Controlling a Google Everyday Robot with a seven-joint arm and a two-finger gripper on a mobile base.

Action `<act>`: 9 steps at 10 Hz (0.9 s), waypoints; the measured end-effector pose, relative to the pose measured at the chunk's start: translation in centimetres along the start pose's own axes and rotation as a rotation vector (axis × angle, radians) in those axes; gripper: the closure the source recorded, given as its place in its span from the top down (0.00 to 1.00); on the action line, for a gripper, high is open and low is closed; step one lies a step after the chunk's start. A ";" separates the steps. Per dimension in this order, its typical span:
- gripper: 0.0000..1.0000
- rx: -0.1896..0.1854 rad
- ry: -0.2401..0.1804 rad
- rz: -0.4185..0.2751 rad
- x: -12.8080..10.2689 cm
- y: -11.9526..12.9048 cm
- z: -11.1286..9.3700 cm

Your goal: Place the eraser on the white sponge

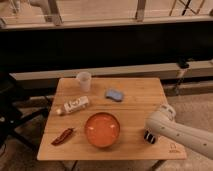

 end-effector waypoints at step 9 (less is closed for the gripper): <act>0.00 -0.066 -0.023 -0.026 -1.3 -0.9 -1.1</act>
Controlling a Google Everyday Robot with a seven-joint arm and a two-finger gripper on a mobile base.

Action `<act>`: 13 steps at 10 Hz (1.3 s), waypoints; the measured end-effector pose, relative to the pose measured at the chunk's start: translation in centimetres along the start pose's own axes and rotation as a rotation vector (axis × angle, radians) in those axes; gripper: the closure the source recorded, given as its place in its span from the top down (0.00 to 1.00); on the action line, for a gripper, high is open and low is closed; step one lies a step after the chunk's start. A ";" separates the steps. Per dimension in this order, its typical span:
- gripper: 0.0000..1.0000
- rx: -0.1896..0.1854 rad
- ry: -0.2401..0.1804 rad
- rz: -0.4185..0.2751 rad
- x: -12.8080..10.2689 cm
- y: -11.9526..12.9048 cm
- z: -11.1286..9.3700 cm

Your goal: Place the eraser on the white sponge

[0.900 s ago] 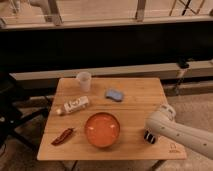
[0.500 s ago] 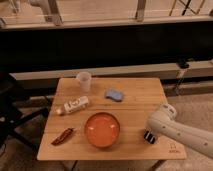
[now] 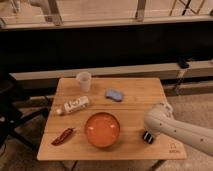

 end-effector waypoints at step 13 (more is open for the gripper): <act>0.00 0.008 0.019 -0.026 -3.6 -7.6 -4.3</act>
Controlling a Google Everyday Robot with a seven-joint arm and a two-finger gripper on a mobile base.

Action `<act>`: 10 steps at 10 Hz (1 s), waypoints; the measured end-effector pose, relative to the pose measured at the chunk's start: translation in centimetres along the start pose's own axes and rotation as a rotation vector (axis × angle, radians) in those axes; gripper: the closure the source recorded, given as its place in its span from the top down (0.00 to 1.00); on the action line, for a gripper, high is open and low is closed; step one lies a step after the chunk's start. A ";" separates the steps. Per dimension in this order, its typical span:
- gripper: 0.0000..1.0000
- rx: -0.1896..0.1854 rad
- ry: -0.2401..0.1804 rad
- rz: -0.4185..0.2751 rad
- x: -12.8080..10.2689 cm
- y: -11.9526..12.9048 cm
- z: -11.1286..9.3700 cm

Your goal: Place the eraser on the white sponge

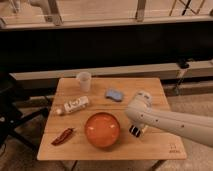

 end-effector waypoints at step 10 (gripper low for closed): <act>0.00 0.022 0.038 -0.016 -3.3 -9.2 -2.1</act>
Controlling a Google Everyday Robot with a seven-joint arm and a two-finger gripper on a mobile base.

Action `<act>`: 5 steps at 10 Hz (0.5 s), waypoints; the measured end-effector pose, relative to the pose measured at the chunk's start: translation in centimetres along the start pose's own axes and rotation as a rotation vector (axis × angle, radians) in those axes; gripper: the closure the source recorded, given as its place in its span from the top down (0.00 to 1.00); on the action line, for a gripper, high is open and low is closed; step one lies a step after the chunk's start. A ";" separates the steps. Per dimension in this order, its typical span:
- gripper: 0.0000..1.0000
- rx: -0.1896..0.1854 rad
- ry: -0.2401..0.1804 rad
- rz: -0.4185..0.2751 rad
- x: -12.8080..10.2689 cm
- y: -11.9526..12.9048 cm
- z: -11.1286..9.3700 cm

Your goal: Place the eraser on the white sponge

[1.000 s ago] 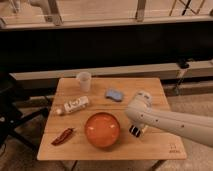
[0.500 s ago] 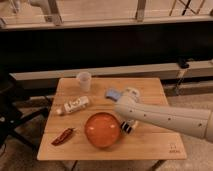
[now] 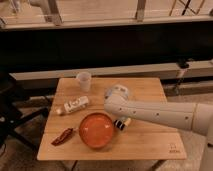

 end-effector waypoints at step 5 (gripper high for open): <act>0.00 -0.007 -0.006 0.033 1.9 -3.6 0.1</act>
